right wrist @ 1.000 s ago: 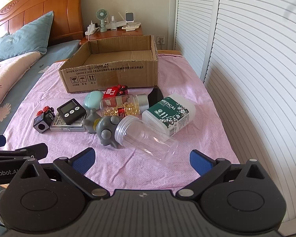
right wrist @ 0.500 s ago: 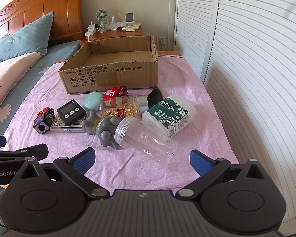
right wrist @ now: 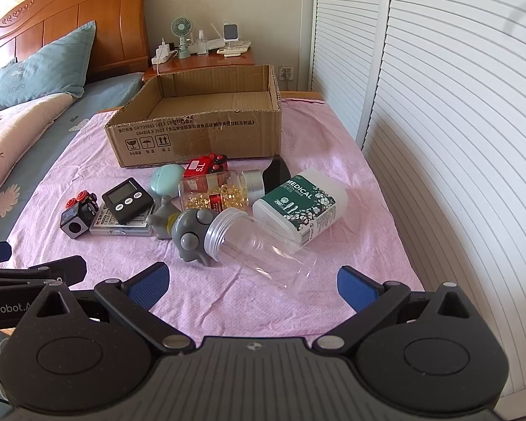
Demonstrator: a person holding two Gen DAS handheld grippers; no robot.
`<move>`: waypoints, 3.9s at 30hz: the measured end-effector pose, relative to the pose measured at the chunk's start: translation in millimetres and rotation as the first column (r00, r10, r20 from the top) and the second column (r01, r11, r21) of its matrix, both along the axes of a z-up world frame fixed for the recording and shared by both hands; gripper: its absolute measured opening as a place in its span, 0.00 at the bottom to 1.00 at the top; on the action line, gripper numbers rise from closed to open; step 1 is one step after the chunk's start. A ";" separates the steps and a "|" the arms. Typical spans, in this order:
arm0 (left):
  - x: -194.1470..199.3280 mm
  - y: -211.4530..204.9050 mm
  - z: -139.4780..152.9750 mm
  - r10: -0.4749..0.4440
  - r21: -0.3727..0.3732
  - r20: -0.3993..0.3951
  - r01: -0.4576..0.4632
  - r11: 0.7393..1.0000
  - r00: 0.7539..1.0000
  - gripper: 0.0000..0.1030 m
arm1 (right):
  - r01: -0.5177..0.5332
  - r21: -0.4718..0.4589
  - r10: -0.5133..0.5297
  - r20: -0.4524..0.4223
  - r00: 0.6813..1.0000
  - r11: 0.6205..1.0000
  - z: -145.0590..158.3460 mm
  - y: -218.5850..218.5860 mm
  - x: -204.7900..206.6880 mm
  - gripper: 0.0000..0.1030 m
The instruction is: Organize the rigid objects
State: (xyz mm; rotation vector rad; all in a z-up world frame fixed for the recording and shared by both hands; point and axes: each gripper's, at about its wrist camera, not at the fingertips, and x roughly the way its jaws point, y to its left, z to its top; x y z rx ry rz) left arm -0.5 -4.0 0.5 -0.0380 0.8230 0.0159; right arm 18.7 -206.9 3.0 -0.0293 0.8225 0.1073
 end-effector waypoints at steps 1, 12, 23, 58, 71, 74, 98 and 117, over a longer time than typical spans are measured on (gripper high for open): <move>0.0 0.0 0.0 0.000 0.000 0.001 0.000 1.000 1.000 0.99 | -0.001 -0.001 0.001 0.000 1.000 1.000 0.2 0.0 0.1 1.00; 2.1 1.3 0.1 -0.004 0.001 0.004 0.004 1.000 1.000 0.99 | 0.002 -0.003 -0.002 -0.001 1.000 1.000 1.7 0.9 1.4 1.00; 8.0 3.3 -4.2 -0.014 -0.009 0.005 0.014 1.000 1.000 0.99 | -0.011 -0.001 0.011 -0.011 1.000 1.000 -5.7 2.6 7.9 1.00; 41.2 59.5 -38.6 -0.023 -0.052 -0.048 0.020 0.998 0.999 0.99 | 0.055 -0.189 -0.056 -0.001 0.998 0.980 -42.3 32.9 80.9 1.00; 46.0 51.1 -42.0 -0.059 -0.037 -0.062 0.056 0.998 0.996 0.99 | 0.072 -0.145 -0.079 -0.042 0.996 0.987 -48.4 -5.0 36.8 1.00; 49.8 51.5 -45.9 -0.053 -0.040 -0.058 0.051 0.998 0.997 0.99 | 0.062 -0.115 -0.071 -0.071 0.995 0.991 -55.8 -12.9 37.0 1.00; 94.4 95.0 -73.5 0.160 -0.070 -0.050 -0.164 0.984 0.986 0.99 | -0.050 -0.067 0.042 -0.109 0.993 0.997 -77.8 -18.7 43.6 1.00; 83.7 82.2 -81.0 -0.021 0.056 0.081 0.017 0.998 0.996 0.85 | -0.101 -0.058 0.098 -0.046 0.994 0.993 -80.7 -21.7 40.0 1.00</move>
